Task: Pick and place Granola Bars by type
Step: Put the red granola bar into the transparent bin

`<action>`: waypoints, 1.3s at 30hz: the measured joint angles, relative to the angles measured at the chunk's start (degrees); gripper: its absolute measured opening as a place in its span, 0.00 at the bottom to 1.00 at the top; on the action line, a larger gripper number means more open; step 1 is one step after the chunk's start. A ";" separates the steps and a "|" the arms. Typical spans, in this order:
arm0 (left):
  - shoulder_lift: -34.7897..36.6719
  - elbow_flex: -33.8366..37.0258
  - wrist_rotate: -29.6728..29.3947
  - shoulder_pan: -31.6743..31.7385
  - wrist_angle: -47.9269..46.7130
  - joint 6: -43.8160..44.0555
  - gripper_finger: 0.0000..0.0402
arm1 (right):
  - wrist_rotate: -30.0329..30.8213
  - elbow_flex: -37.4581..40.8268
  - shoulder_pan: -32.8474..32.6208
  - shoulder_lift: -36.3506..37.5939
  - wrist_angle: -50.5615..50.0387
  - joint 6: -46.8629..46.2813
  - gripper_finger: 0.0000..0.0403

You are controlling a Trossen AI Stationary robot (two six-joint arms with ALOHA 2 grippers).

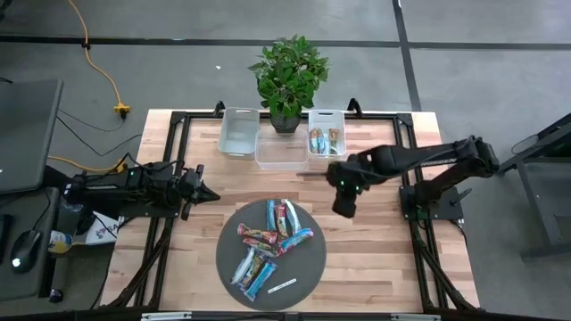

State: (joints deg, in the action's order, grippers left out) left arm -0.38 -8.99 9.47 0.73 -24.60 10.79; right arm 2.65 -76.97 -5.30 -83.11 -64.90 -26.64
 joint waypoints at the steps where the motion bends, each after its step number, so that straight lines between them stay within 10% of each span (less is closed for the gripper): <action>1: 0.00 0.00 -0.17 -0.02 0.00 0.02 0.00 | 0.17 0.00 -1.06 0.00 -0.02 0.93 0.30; 23: -0.02 0.00 -0.14 -0.01 0.00 0.01 0.00 | 6.29 0.01 -13.62 0.02 4.37 9.84 0.30; 39: -0.01 -0.01 0.09 -0.01 0.00 0.02 0.00 | -4.57 31.64 -13.89 1.14 57.64 2.93 0.30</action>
State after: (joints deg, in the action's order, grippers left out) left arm -0.39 -9.01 9.56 0.72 -24.60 10.81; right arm -1.92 -45.33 -19.19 -81.97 -7.26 -23.71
